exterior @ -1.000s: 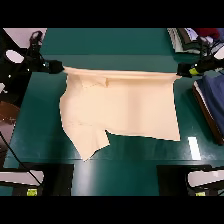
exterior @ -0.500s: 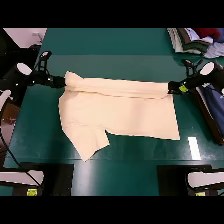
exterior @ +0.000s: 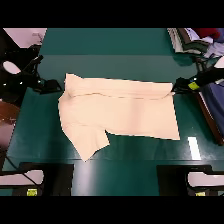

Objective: Fold the shirts.

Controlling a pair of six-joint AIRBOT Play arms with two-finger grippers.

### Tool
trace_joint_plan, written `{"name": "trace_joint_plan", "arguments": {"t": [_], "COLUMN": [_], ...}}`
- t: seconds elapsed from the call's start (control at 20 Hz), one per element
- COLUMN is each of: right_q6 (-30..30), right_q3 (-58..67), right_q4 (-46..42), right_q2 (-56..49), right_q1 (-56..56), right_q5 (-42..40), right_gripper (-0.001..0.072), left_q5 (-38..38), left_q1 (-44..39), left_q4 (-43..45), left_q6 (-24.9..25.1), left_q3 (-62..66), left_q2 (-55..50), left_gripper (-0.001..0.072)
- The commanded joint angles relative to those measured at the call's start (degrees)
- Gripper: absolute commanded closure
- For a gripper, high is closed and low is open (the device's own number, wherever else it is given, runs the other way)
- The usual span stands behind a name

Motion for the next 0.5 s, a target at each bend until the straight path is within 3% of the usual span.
{"name": "trace_joint_plan", "arguments": {"t": [0.0,0.2,0.45], "right_q6": [-0.81,-1.64,-2.29], "right_q3": [-5.64,-13.9,-18.12], "right_q4": [0.39,0.42,0.57], "right_q2": [7.48,15.06,19.06], "right_q1": [-1.97,-1.95,-1.97], "right_q5": [4.0,2.34,0.37], "right_gripper": [0.0312,0.0312,0.0312], "left_q5": [-6.01,-7.1,-7.85], "left_q1": [2.03,1.62,1.62], "left_q4": [0.5,-1.33,-4.48], "left_q6": [-2.36,-6.21,-6.4], "left_q3": [-9.42,-29.64,-43.98], "left_q2": [8.7,22.27,30.99], "left_gripper": [0.0173,0.0172,0.0173]}}
